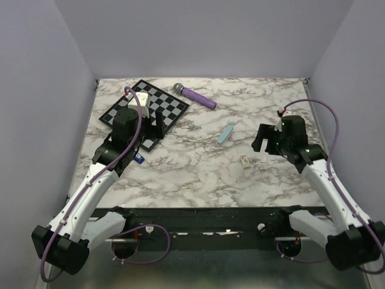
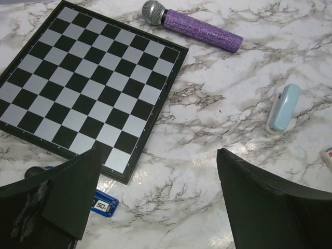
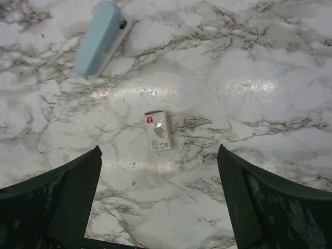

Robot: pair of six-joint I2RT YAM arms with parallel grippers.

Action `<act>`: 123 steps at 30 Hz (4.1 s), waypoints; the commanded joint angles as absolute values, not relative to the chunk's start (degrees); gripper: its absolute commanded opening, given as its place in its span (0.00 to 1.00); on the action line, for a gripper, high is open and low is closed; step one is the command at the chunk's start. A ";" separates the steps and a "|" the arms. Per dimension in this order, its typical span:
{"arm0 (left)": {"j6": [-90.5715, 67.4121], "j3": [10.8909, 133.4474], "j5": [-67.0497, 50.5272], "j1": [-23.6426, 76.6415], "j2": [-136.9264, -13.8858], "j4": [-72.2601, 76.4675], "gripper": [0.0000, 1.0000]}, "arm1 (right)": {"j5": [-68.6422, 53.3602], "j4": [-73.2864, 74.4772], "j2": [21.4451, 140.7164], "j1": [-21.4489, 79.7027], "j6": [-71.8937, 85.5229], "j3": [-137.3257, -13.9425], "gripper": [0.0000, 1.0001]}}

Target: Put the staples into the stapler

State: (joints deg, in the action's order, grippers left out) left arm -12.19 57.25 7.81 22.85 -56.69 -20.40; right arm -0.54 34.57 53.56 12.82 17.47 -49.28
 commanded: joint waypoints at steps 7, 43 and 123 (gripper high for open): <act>-7.91 54.32 9.75 22.68 -54.49 -14.24 0.99 | -2.91 36.31 78.39 15.38 16.61 -54.14 0.90; -7.91 54.40 8.09 22.32 -56.51 -14.33 0.99 | 6.50 33.48 100.37 42.07 2.48 -63.63 0.42; -57.39 33.66 -4.04 39.28 -70.66 -5.19 0.88 | -13.34 17.15 90.78 40.96 15.11 -54.76 0.61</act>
State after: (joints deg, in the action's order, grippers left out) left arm -54.13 33.32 -4.97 37.93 -69.21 -7.92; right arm -3.60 20.75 87.05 42.09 11.64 -56.07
